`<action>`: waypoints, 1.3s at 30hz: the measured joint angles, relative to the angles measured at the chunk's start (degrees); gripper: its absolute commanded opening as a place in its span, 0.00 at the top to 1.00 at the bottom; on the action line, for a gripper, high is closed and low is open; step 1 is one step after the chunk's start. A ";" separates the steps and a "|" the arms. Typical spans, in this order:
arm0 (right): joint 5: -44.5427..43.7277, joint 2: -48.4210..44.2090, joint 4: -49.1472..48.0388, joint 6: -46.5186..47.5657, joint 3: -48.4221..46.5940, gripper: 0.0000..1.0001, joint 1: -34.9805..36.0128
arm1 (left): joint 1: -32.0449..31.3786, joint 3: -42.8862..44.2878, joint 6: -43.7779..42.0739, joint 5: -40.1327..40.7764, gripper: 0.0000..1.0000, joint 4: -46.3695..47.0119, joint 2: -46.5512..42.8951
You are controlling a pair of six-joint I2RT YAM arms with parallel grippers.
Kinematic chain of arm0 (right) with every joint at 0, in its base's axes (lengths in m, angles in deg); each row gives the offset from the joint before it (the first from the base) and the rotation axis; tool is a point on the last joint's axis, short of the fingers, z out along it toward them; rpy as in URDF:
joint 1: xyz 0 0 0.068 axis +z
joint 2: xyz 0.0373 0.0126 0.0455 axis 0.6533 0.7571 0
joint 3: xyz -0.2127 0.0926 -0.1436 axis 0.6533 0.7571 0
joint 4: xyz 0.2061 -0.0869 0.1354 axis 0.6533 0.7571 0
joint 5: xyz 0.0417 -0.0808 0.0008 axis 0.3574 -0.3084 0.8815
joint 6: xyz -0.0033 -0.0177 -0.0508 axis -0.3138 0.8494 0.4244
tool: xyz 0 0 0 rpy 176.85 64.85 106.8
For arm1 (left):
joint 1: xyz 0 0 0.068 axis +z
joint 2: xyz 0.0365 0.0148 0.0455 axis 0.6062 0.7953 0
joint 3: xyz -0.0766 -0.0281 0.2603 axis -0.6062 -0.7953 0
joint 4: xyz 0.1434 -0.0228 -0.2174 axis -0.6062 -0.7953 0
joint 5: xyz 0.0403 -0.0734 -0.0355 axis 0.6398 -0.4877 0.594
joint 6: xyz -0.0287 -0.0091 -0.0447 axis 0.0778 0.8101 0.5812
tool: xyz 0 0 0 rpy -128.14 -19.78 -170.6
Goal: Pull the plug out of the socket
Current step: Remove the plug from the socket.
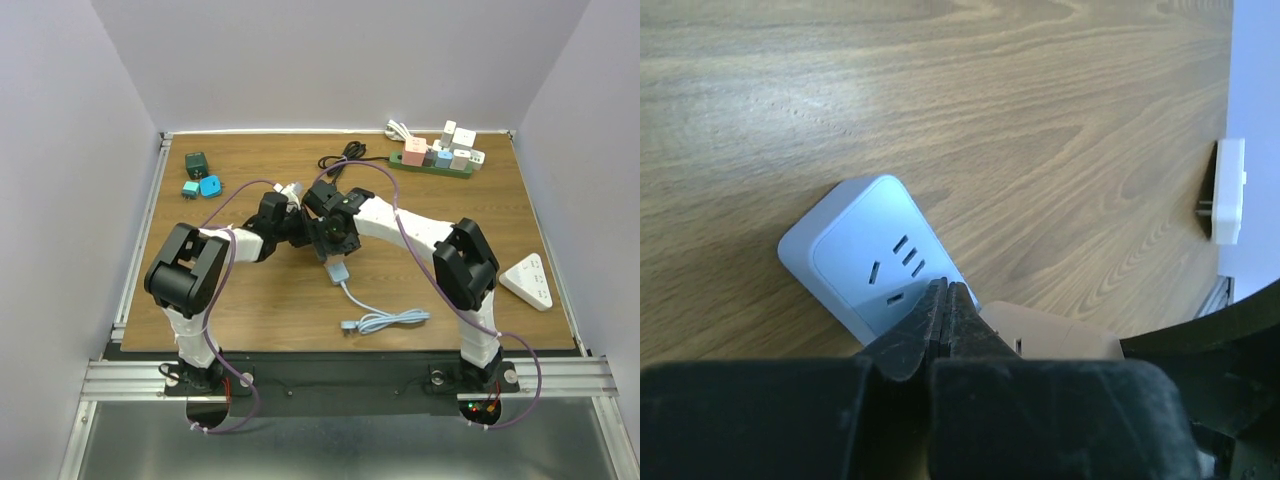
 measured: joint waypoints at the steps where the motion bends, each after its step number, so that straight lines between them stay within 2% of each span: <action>1: -0.31 -0.22 0.26 0.11 0.00 1.00 0.00 | -0.37 -0.46 0.20 0.74 1.00 0.98 0.11; 13: -2.19 -3.17 1.22 -0.37 2.10 1.00 0.02 | -2.80 -3.02 0.76 3.39 1.00 12.74 2.95; 16: -0.61 -3.54 -1.62 -0.59 5.68 0.99 0.13 | -3.15 -3.85 0.94 3.54 1.00 13.35 2.95; 27: -0.31 -4.28 -2.45 -0.13 6.01 1.00 0.00 | -3.48 -4.83 1.64 3.69 1.00 14.49 2.60; 39: -1.33 -12.44 0.72 -1.64 5.95 1.00 0.59 | -3.08 -6.67 1.64 6.58 1.00 13.77 3.80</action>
